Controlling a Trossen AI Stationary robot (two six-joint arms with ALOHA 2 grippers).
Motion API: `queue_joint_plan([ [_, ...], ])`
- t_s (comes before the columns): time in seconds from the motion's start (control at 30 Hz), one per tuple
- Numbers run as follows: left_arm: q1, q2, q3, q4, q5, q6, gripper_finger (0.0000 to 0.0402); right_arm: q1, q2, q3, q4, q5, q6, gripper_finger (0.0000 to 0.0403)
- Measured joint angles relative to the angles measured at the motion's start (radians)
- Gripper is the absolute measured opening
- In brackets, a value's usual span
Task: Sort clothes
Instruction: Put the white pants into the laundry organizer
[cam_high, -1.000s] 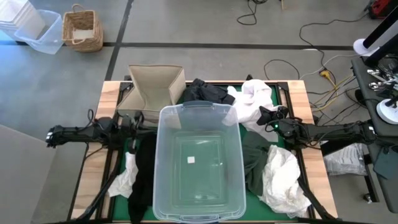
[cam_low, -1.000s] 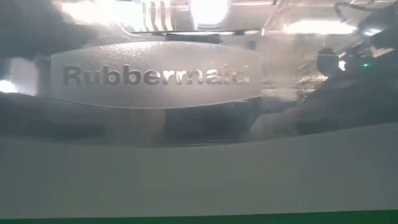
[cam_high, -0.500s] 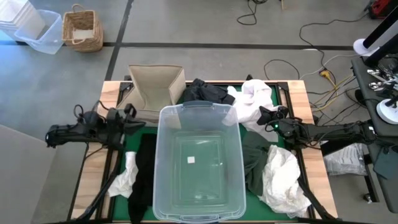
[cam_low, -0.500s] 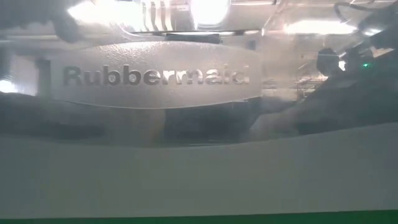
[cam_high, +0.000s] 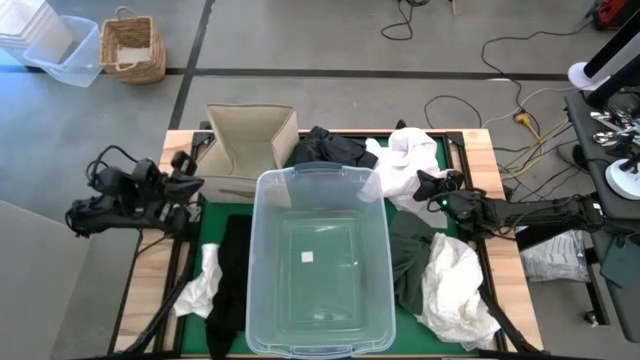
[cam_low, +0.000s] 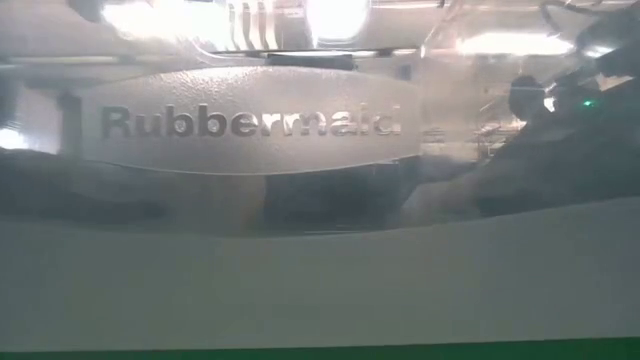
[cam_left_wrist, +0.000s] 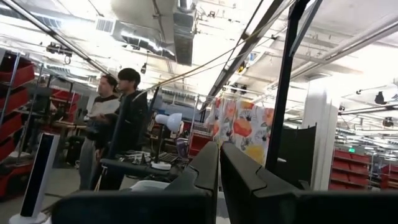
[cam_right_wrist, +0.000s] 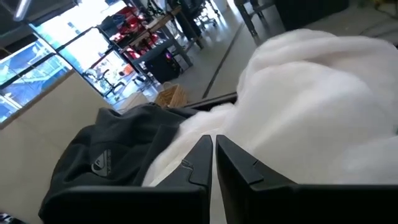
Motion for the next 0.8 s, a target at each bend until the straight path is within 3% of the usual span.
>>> queue_joint_plan([
  [0.17, 0.0, 0.0, -0.001, -0.005, -0.001, 0.0, 0.0, 0.0, 0.0, 0.0, 0.2, -0.073, -0.207, 0.0013],
  [0.33, 0.0, 0.0, -0.008, -0.009, -0.002, 0.0, 0.0, 0.0, 0.0, 0.0, 0.366, -0.279, -0.481, 0.0013],
  [0.43, 0.0, 0.0, -0.004, -0.009, -0.003, 0.0, 0.0, 0.0, 0.0, 0.0, 0.419, -0.361, -0.568, 0.0013],
  [0.8, 0.0, 0.0, -0.003, 0.002, -0.003, -0.007, 0.0, -0.002, 0.0, 0.038, 0.424, -0.367, -0.632, 0.0013],
])
